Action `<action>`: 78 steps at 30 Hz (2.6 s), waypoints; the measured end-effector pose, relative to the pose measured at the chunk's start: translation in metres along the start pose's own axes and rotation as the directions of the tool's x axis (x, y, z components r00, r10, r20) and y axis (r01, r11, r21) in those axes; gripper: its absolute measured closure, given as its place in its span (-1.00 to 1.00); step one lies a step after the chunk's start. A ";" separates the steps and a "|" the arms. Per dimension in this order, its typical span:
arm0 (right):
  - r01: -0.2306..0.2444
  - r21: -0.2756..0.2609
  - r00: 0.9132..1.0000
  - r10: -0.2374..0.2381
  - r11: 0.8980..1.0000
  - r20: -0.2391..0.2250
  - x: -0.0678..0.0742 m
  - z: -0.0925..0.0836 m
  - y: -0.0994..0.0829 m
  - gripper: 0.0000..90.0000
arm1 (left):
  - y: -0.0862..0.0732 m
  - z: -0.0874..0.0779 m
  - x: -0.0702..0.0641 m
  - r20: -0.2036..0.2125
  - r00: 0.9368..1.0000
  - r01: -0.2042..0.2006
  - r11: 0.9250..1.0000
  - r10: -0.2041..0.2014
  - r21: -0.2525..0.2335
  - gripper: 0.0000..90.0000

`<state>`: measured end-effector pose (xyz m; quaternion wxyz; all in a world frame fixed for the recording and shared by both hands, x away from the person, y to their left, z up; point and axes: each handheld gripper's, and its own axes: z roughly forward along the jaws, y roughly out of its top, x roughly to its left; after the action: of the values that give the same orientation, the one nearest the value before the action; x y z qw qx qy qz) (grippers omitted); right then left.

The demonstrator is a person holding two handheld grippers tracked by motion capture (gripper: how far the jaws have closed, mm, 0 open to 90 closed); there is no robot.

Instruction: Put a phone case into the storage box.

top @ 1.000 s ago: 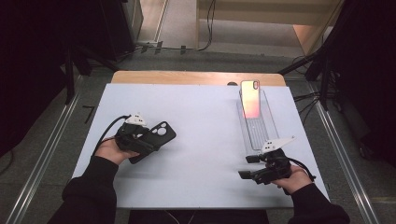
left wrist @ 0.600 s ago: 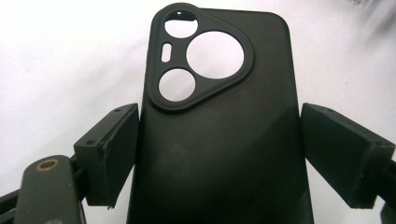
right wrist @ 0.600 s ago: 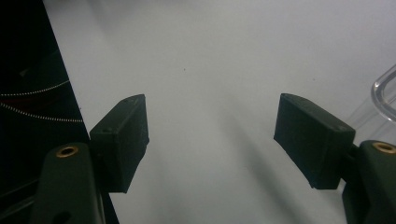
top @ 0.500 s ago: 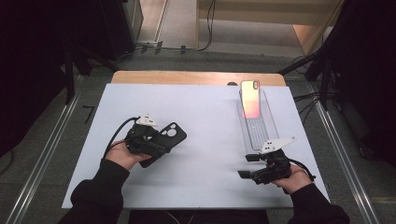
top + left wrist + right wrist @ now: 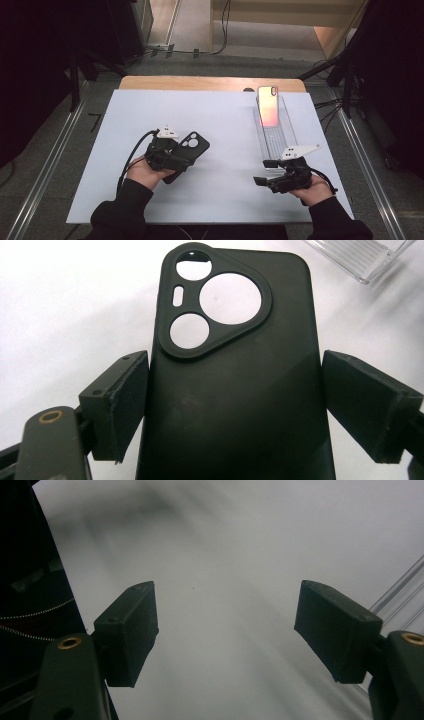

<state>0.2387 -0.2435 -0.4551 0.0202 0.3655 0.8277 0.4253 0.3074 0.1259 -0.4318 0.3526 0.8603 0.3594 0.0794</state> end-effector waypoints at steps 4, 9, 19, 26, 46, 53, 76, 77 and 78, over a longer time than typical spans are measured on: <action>-0.029 0.005 1.000 0.029 1.000 -0.002 0.002 0.001 0.004 -0.49 | 0.001 0.003 -0.009 -0.018 1.000 0.014 0.999 -0.014 -0.036 -0.66; -0.058 -0.021 0.998 0.058 0.998 -0.008 0.006 0.002 0.012 -0.49 | 0.000 0.012 -0.017 -0.009 1.000 0.028 0.998 -0.029 -0.055 -0.66; -0.096 -0.054 0.995 0.095 0.994 -0.020 0.016 0.010 0.029 -0.49 | -0.005 0.015 -0.023 -0.028 0.997 0.068 0.984 -0.074 -0.165 -0.66; -0.122 -0.088 0.993 0.122 0.989 -0.002 0.018 0.015 0.044 -0.49 | -0.009 0.016 -0.030 -0.055 0.997 0.039 0.968 -0.055 -0.247 -0.66; -0.192 -0.148 0.981 0.191 0.970 -0.023 0.025 0.030 0.085 -0.48 | -0.021 0.017 -0.040 -0.082 0.993 0.045 0.904 -0.088 -0.424 -0.66; -0.211 -0.155 0.978 0.208 0.965 -0.037 0.025 0.036 0.097 -0.48 | -0.023 0.016 -0.046 -0.108 0.991 0.019 0.886 -0.078 -0.463 -0.66; -0.242 -0.162 0.970 0.233 0.957 -0.069 0.026 0.061 0.115 -0.41 | -0.027 0.017 -0.056 -0.097 0.993 0.002 0.857 -0.060 -0.515 -0.67; -0.248 -0.160 0.968 0.238 0.956 -0.076 0.026 0.062 0.116 -0.37 | -0.026 0.017 -0.055 -0.094 0.994 0.005 0.857 -0.062 -0.516 -0.67; -0.252 -0.160 0.967 0.241 0.954 -0.088 0.025 0.063 0.116 -0.32 | -0.026 0.017 -0.055 -0.092 0.994 0.008 0.857 -0.065 -0.516 -0.67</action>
<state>0.3105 -0.1412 -0.4048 -0.0298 0.4482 0.7366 0.5057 0.2586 0.0925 -0.4551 0.5514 0.7225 0.3594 0.2115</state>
